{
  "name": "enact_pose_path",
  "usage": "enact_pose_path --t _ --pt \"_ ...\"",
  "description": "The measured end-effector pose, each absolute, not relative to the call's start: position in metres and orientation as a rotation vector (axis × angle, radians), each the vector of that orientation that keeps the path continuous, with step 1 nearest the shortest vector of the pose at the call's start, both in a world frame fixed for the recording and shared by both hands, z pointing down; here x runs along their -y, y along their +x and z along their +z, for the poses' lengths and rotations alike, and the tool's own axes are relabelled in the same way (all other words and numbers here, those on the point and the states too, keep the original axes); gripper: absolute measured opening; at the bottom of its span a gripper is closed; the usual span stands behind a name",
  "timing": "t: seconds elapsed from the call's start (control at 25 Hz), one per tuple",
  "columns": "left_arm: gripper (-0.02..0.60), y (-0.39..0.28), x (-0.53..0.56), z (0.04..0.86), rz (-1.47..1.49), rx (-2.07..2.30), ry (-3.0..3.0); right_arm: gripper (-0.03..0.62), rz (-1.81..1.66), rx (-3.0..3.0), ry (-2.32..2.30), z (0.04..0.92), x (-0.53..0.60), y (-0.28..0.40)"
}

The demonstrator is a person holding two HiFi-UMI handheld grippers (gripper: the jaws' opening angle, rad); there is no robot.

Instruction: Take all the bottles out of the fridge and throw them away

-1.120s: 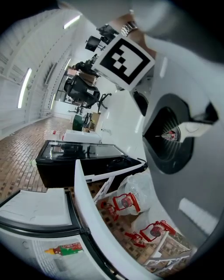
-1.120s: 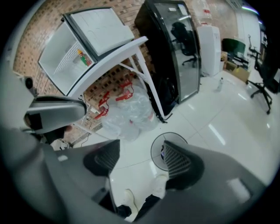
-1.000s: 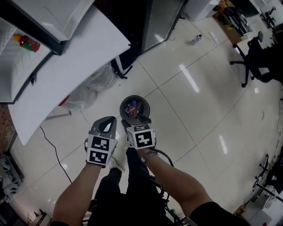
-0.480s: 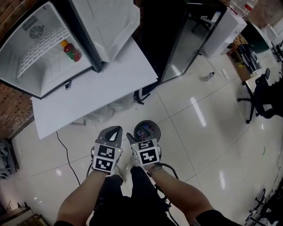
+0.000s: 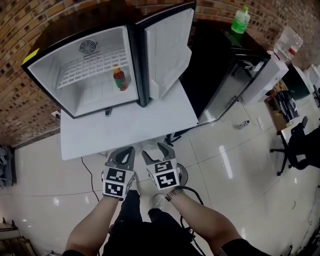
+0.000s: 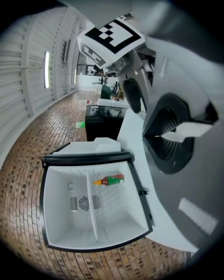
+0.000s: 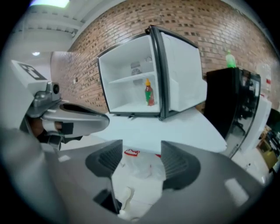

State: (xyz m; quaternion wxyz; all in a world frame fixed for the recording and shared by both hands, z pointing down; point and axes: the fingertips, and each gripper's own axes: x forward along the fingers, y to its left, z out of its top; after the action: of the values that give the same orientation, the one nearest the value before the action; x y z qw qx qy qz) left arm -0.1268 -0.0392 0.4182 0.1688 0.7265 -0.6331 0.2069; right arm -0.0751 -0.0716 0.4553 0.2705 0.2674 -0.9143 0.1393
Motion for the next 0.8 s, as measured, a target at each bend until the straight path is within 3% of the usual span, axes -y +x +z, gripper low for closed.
enact_pose_path --t 0.8 --pt "0.005 -0.309 0.122 0.349 0.501 1.879 2.133 0.276 0.229 2.504 0.814 0.381 0.193 -0.288"
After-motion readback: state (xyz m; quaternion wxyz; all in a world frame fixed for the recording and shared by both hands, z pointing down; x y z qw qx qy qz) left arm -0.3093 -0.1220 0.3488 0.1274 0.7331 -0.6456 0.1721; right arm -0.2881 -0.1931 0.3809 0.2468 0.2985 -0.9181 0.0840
